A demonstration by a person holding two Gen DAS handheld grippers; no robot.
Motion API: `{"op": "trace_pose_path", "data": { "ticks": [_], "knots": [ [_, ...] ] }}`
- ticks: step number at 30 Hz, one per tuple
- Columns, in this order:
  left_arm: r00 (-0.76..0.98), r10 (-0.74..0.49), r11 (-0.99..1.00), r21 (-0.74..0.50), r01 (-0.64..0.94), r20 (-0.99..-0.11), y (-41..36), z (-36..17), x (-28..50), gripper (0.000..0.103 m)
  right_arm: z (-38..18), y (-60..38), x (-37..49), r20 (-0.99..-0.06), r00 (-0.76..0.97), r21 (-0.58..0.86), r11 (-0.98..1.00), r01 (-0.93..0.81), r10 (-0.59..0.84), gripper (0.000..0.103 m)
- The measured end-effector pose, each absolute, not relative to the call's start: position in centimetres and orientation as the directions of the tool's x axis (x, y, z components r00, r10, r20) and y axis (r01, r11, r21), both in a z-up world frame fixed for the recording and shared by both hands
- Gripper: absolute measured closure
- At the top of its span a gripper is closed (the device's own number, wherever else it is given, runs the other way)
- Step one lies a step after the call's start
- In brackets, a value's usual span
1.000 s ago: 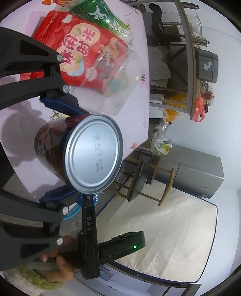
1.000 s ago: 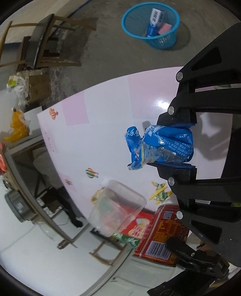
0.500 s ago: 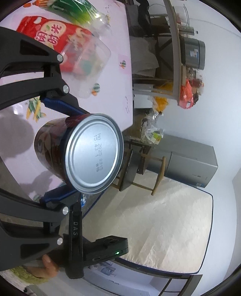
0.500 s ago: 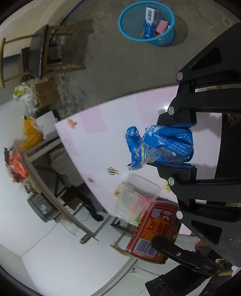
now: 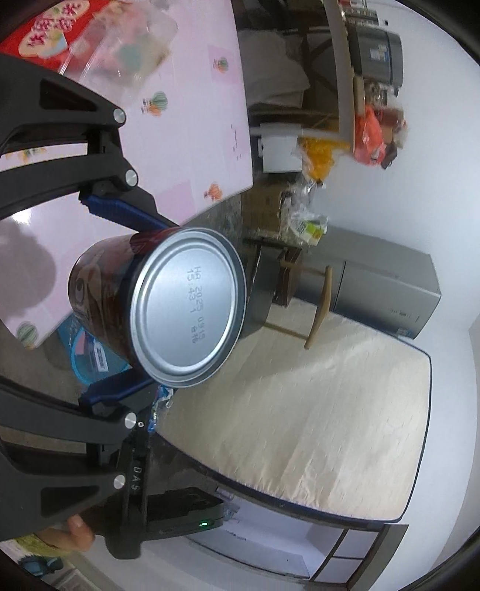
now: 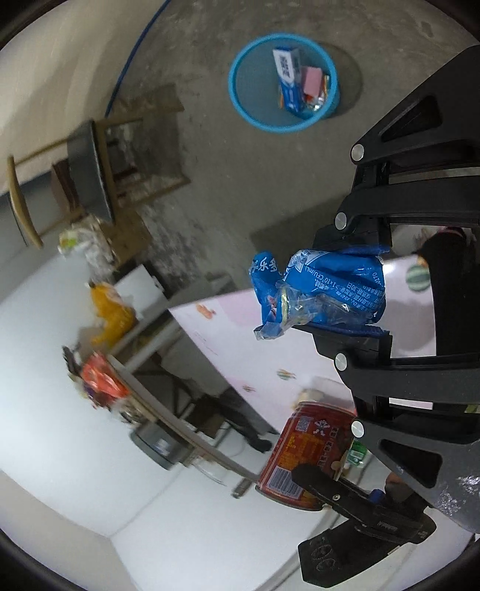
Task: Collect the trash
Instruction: 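Carry the red can and blue wrapper over the wastebasket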
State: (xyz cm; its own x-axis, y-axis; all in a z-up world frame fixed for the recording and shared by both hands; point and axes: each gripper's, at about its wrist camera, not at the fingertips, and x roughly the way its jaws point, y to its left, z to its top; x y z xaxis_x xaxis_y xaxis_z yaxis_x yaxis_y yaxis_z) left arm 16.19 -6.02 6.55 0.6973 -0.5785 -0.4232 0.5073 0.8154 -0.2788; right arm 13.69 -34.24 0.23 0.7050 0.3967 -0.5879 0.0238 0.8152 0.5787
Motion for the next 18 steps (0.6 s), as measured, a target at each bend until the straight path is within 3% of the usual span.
{"op": "trace_pose_path", "data": {
  "ticks": [9, 18],
  "knots": [
    [0.594, -0.659, 0.748, -0.314, 0.585, -0.462, -13.1, 6.9, 19.6, 0.037, -1.0, -39.9, 12.2, -0.577, 0.757, 0.607, 0.781, 0.148, 0.305, 0.077],
    [0.38, -0.679, 0.698, -0.391, 0.6, -0.629, -21.9, 2.3, 24.4, 0.037, -6.7, -46.3, 10.8, -0.681, 0.7, 0.599, 0.714, 0.363, 0.215, 0.077]
  ]
}}
